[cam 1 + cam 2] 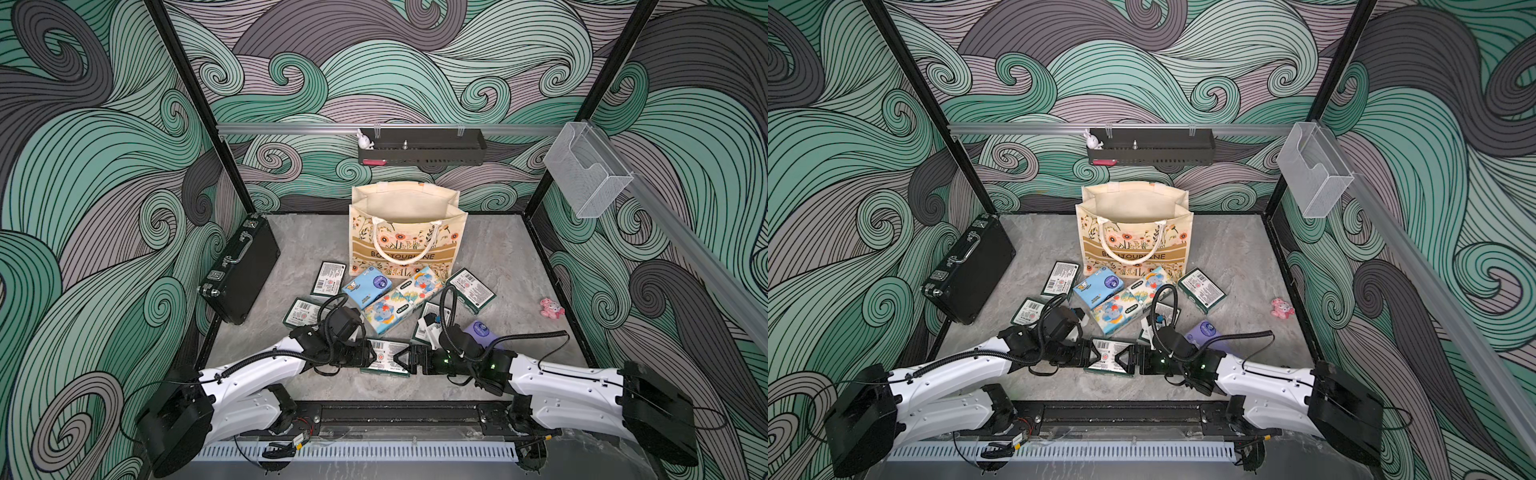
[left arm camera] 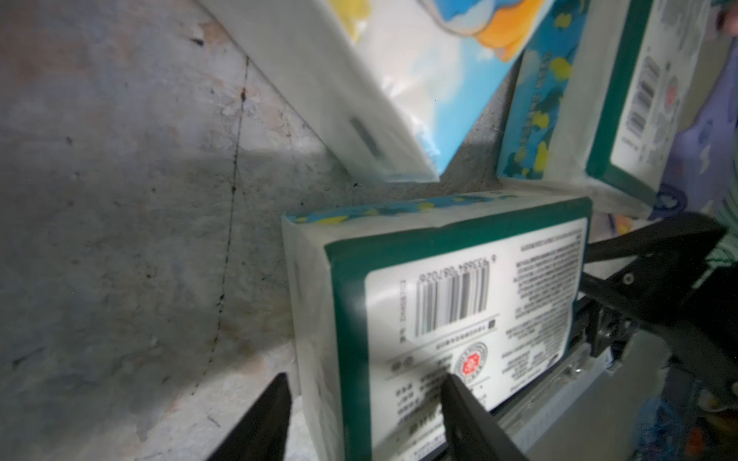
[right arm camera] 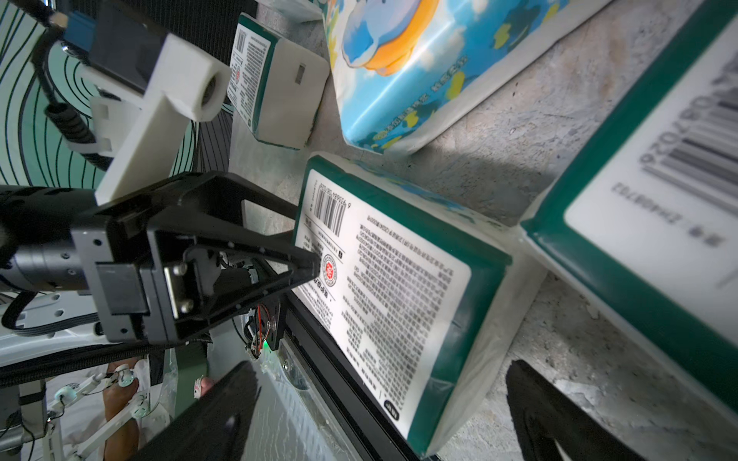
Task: Put tissues into the canvas bag
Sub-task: Pick up the pack of facial tissues from the center of the board.
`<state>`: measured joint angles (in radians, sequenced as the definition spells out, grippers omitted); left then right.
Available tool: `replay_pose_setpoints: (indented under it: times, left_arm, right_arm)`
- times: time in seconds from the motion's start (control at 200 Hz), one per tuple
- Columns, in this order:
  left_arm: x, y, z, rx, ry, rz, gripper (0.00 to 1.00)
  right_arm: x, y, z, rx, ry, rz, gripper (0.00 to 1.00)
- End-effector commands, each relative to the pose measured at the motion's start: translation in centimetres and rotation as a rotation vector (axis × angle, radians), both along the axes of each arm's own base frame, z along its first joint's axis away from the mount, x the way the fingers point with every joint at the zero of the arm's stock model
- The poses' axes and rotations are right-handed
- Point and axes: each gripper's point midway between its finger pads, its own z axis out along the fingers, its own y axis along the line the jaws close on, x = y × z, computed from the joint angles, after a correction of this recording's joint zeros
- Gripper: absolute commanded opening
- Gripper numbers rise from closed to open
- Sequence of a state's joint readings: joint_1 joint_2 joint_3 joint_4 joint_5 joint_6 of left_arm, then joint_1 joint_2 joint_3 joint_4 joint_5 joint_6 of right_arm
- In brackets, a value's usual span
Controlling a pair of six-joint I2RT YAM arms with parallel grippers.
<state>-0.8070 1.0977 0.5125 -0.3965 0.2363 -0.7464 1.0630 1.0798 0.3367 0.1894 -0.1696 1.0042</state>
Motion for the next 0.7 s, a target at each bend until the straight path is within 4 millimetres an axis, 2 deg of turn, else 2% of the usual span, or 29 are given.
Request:
replay_pose_setpoints:
  times: [0.0, 0.05, 0.095, 0.47, 0.691]
  left_arm:
    - [-0.1, 0.8, -0.6, 0.031, -0.008, 0.005, 0.43]
    - [-0.2, 1.0, -0.8, 0.032, -0.007, 0.011, 0.37]
    - [-0.4, 1.3, -1.0, 0.030, -0.006, 0.019, 0.36]
    - [-1.1, 3.1, -2.2, 0.035, -0.009, 0.078, 0.35]
    - [-1.3, 4.2, -3.0, 0.034, -0.025, 0.118, 0.34]
  right_arm:
    - [0.3, -0.7, -0.4, -0.016, -0.024, -0.028, 0.96]
    - [0.3, -0.7, -0.4, -0.017, -0.025, -0.028, 0.96]
    - [0.4, -0.8, -0.6, -0.022, -0.026, -0.029, 0.96]
    - [1.2, 0.1, -2.0, -0.026, 0.004, -0.029, 0.96]
    - [1.6, 1.5, -1.8, 0.029, 0.045, 0.003, 0.95]
